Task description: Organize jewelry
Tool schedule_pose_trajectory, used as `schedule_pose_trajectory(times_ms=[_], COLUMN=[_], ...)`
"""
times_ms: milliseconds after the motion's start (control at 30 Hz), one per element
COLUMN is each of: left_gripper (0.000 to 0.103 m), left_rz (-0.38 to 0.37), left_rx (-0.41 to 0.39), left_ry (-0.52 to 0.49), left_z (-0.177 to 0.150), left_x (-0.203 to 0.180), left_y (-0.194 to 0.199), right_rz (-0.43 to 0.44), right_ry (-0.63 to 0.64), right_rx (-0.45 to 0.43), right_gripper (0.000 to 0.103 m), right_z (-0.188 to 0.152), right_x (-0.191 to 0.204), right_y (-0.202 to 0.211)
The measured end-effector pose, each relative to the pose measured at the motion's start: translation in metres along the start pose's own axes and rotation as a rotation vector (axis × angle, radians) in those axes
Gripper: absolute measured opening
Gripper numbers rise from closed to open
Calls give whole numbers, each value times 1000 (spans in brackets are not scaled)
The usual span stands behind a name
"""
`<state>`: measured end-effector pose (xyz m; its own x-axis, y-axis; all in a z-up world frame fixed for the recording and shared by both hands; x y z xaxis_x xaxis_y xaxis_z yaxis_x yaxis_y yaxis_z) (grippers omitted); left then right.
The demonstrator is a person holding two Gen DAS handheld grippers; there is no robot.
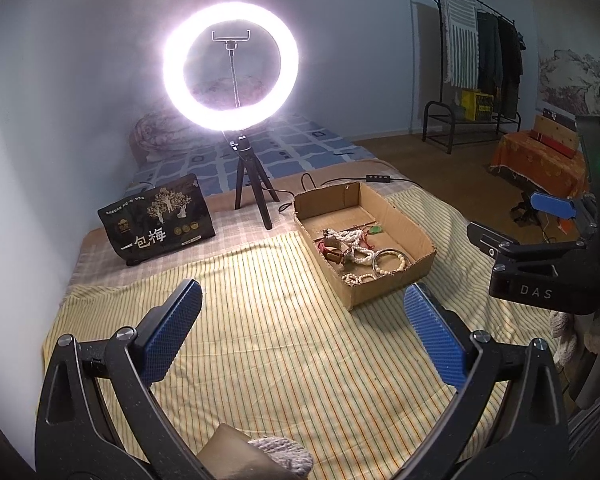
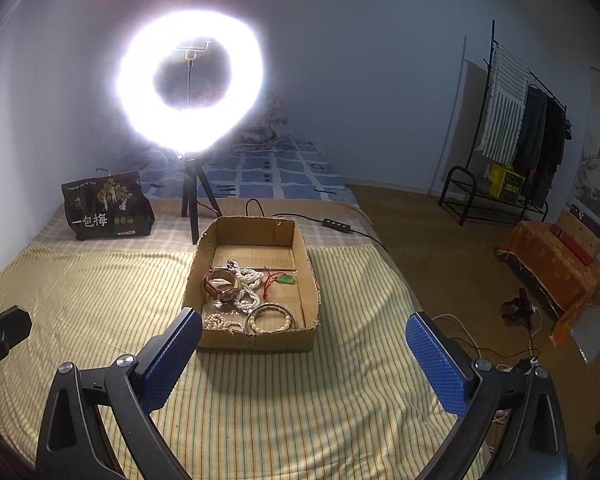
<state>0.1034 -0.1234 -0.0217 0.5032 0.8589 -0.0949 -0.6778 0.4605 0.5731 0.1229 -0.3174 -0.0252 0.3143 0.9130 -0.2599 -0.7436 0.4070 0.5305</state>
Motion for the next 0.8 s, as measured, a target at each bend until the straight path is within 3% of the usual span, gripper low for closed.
schedule_pose_trajectory(times_ms=[800], left_gripper=[103], left_rz=[-6], left_rx=[-6], left_ry=[0], left_z=[1], left_x=[-2], left_y=[2], right_rz=[-2], right_ry=[-7], right_rx=[8], right_gripper=[103], right_z=[-1], right_x=[0], right_y=[-2])
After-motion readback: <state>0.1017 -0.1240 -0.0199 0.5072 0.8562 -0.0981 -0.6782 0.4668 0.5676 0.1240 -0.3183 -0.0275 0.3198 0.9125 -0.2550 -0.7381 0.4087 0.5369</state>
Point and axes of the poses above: each gripper's, at about its wrist camera, not at the fingertips, and y roughly against the way its jaws point, x to its left, z to its top, the point moved 3 cm from there along -y, roughly the way its jaws point, and after that the axes turned 15 degrees about -z, right-handed, at the moved point
